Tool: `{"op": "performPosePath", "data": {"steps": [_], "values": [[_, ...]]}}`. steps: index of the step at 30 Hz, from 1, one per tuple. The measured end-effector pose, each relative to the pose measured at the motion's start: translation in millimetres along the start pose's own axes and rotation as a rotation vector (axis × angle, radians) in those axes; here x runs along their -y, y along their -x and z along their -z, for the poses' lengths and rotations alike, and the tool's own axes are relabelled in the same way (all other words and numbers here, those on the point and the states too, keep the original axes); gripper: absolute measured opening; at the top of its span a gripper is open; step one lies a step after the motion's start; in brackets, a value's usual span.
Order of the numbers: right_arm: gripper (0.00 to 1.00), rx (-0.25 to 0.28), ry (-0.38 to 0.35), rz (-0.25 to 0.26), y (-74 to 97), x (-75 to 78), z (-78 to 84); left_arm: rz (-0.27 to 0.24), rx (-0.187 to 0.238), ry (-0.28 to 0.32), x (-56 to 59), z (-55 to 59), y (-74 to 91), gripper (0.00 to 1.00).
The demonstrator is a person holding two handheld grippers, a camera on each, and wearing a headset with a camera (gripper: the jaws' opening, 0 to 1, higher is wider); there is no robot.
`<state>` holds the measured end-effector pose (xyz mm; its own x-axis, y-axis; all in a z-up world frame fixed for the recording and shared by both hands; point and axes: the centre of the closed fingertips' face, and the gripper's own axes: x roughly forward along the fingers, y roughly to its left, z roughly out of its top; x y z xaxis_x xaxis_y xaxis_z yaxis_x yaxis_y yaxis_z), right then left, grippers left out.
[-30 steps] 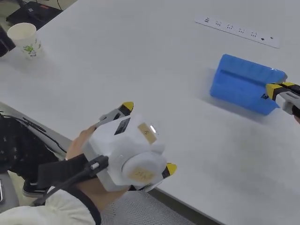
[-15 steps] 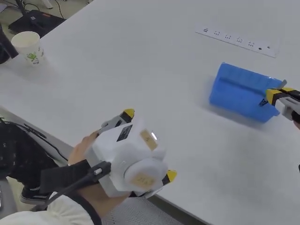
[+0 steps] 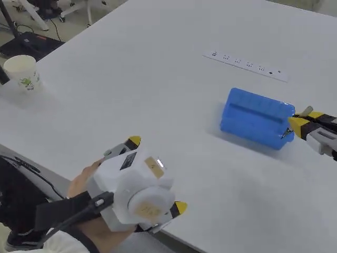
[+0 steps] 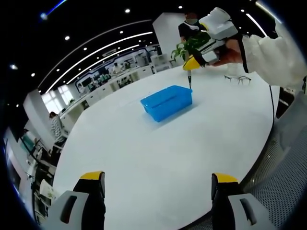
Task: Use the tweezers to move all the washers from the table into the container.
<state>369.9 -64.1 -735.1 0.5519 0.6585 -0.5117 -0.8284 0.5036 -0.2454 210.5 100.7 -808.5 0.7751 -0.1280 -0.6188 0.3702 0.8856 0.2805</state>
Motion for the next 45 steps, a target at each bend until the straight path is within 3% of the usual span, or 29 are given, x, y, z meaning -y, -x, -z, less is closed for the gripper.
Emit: {"op": "performPosePath", "data": {"steps": [7,10,13,18,20,26,27,35,45], "values": [[0.01,-0.097,0.091,-0.100,16.0,-32.9,24.2,-0.014,-0.006,-0.006,-0.6,2.0,0.2,0.94],[0.01,-0.151,0.089,-0.175,18.1,-48.4,38.7,-0.014,-0.009,-0.002,-0.3,2.5,0.5,0.94],[0.01,-0.210,0.120,-0.231,17.2,-59.7,52.1,-0.012,-0.007,-0.010,1.0,2.1,0.6,0.94],[0.01,-0.250,0.162,-0.297,6.4,-76.0,59.2,-0.017,-0.007,-0.008,-0.8,2.2,0.4,0.94],[0.01,-0.284,0.188,-0.353,2.2,-86.4,64.0,-0.021,-0.007,-0.007,-1.8,2.3,0.6,0.94],[0.02,-0.310,0.210,-0.434,-14.6,-105.4,70.0,-0.027,-0.013,-0.007,-3.5,3.0,1.2,0.93],[0.02,-0.292,0.208,-0.438,-15.8,-106.9,67.7,-0.028,-0.014,-0.007,-3.5,3.1,1.2,0.93],[0.02,-0.316,0.239,-0.497,-32.8,-118.0,66.7,-0.032,-0.016,-0.002,-3.9,2.9,2.2,0.94],[0.02,-0.389,0.332,-0.602,-45.8,-140.5,84.8,-0.035,-0.017,0.009,-5.1,2.8,2.7,0.93]]}}
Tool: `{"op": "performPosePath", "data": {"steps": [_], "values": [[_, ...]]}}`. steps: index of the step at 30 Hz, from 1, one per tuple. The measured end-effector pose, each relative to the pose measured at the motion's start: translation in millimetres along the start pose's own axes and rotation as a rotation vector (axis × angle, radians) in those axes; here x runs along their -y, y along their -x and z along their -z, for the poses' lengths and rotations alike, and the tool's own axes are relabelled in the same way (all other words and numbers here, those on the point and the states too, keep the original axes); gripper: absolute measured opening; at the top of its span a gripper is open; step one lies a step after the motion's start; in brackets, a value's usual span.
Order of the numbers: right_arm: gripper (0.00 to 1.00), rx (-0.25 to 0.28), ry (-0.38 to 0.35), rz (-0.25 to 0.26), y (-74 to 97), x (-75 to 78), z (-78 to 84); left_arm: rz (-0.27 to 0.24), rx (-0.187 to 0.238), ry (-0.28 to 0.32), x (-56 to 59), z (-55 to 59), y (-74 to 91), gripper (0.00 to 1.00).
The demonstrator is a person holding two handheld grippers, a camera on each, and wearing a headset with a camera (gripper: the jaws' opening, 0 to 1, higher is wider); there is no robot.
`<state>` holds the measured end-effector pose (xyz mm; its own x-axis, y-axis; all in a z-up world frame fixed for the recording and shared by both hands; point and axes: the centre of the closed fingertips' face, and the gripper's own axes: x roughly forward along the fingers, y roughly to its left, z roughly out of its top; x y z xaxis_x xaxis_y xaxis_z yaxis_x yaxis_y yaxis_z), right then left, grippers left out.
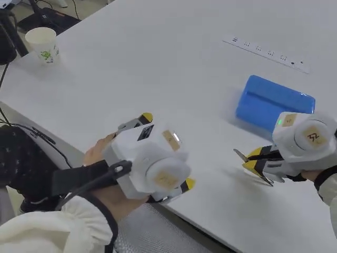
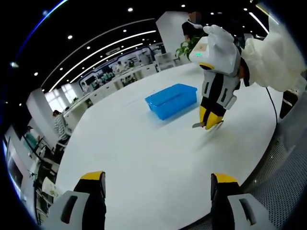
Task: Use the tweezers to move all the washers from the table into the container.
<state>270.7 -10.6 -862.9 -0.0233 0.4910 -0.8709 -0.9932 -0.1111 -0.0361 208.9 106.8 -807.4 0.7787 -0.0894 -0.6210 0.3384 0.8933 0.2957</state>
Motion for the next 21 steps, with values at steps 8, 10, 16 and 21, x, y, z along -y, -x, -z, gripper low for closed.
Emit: {"op": "performPosePath", "data": {"steps": [8,10,16,21], "values": [[0.02,-0.050,0.029,-0.043,-12.2,-1.8,4.9,0.001,0.002,0.007,-0.8,-0.3,-0.5,0.93],[0.02,-0.069,0.044,-0.048,-15.8,-2.2,8.9,0.002,0.001,0.007,-0.9,0.1,-1.0,0.93],[0.02,-0.105,0.008,-0.055,-18.9,-1.0,11.1,0.008,0.003,0.009,-0.7,0.0,-1.9,0.93],[0.05,-0.145,0.013,-0.066,-18.9,-4.0,9.6,0.012,0.005,0.008,-0.4,-0.3,-2.1,0.93]]}}
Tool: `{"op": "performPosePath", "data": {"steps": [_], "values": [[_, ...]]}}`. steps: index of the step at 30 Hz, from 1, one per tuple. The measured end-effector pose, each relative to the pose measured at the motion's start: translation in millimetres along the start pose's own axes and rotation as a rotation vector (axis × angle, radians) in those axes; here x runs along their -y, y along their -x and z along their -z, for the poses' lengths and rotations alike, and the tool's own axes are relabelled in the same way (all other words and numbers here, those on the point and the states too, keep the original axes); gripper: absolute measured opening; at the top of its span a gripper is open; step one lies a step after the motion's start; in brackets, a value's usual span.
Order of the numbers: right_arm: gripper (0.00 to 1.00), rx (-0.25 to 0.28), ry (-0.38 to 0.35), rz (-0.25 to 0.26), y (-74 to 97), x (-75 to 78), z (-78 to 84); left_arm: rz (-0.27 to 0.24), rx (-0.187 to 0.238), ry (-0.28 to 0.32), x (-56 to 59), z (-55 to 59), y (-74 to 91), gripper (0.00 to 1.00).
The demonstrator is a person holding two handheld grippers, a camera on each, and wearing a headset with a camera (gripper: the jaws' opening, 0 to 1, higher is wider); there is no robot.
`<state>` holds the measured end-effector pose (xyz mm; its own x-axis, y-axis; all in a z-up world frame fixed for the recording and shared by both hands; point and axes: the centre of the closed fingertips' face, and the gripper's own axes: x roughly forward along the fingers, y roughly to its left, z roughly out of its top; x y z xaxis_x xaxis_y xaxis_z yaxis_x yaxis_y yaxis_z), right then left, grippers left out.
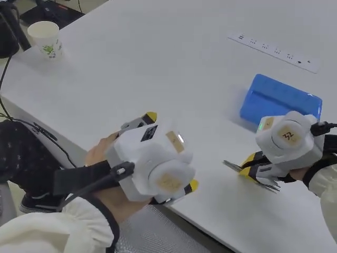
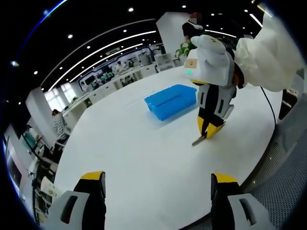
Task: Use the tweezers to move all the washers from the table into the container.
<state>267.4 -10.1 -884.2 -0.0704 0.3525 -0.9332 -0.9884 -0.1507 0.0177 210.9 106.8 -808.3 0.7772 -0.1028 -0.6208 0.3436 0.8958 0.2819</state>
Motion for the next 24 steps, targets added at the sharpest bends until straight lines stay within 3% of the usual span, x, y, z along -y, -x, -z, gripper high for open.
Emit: {"op": "performPosePath", "data": {"steps": [4,5,8,14,17,18,21,23,24], "values": [[0.09,-0.009,-0.002,0.004,1.4,-2.2,0.8,0.004,0.000,-0.002,0.7,0.0,-0.2,0.93],[0.12,-0.005,-0.043,-0.010,1.8,-5.3,0.6,0.005,0.001,-0.001,0.7,-0.1,-0.1,0.93],[0.18,0.007,-0.086,0.023,8.0,-2.5,-0.6,0.005,0.002,0.001,0.8,-0.1,0.1,0.93],[0.27,0.174,-0.247,0.122,43.5,-6.1,-13.6,0.008,0.006,-0.005,1.8,-0.6,0.8,0.93],[0.33,0.235,-0.350,0.197,62.9,-9.2,-7.5,0.021,0.002,-0.007,4.7,-0.2,0.7,0.92],[0.34,0.276,-0.402,0.219,71.4,-11.2,-5.4,0.027,0.004,-0.009,6.1,-0.8,0.9,0.92],[0.38,0.348,-0.471,0.286,90.7,-14.6,3.4,0.035,0.021,-0.008,7.6,-4.0,2.5,0.92],[0.43,0.371,-0.510,0.323,101.6,-17.6,9.7,0.047,0.043,0.024,7.4,-8.0,4.5,0.92],[0.47,0.417,-0.555,0.362,115.1,-20.6,13.3,0.062,0.073,0.070,7.8,-12.9,5.8,0.92]]}}
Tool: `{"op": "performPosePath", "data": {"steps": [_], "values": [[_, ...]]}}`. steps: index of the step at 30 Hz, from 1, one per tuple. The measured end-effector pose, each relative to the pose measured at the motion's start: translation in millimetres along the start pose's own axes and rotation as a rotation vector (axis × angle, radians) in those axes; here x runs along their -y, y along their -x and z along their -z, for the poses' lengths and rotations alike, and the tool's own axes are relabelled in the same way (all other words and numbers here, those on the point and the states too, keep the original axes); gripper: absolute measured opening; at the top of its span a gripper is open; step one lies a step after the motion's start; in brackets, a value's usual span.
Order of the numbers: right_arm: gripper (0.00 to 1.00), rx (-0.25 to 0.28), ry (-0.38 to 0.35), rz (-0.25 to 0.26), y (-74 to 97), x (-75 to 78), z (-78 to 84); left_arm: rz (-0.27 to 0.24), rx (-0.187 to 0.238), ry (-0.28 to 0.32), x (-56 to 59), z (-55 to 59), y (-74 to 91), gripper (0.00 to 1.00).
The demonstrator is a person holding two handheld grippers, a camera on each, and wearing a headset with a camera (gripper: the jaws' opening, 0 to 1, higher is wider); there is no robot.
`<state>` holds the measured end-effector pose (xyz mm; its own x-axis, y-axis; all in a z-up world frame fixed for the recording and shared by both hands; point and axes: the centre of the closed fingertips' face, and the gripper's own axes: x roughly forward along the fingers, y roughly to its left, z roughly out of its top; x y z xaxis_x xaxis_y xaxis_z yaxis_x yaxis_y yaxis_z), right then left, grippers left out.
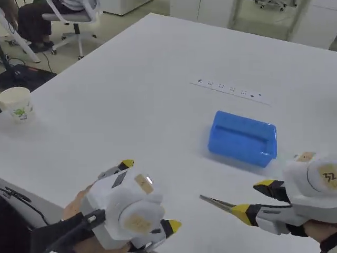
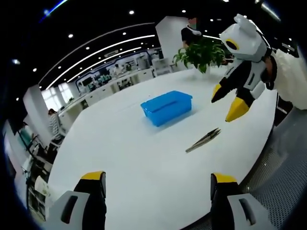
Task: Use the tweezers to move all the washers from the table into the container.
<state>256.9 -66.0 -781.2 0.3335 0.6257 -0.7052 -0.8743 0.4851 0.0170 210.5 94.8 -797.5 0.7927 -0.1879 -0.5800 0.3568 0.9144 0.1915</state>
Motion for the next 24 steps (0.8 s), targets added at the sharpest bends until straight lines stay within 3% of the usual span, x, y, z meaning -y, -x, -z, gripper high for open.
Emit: {"op": "performPosePath", "data": {"steps": [3,4,8,11,14,20,24], "values": [[0.56,0.055,-0.063,0.042,17.3,3.1,-1.3,0.011,0.007,0.026,-3.8,-2.3,3.2,0.93],[0.56,0.093,-0.107,0.063,30.0,4.0,0.6,0.025,-0.003,0.022,-2.5,-2.1,4.8,0.93],[0.62,0.145,-0.196,0.118,51.9,10.1,15.1,0.013,0.017,-0.007,-3.4,-12.4,13.0,0.95],[0.70,0.186,-0.256,0.200,70.6,22.3,28.4,0.007,0.050,0.053,-6.8,-25.1,20.8,0.98],[0.78,0.209,-0.314,0.239,83.3,26.5,38.6,0.007,0.064,0.113,-10.1,-30.3,26.4,0.99],[0.94,0.247,-0.361,0.328,102.7,34.8,52.9,-0.012,0.109,0.202,-18.6,-43.2,38.3,0.99],[0.97,0.252,-0.376,0.354,108.9,35.7,61.0,-0.020,0.113,0.211,-19.3,-45.2,39.7,0.99]]}}
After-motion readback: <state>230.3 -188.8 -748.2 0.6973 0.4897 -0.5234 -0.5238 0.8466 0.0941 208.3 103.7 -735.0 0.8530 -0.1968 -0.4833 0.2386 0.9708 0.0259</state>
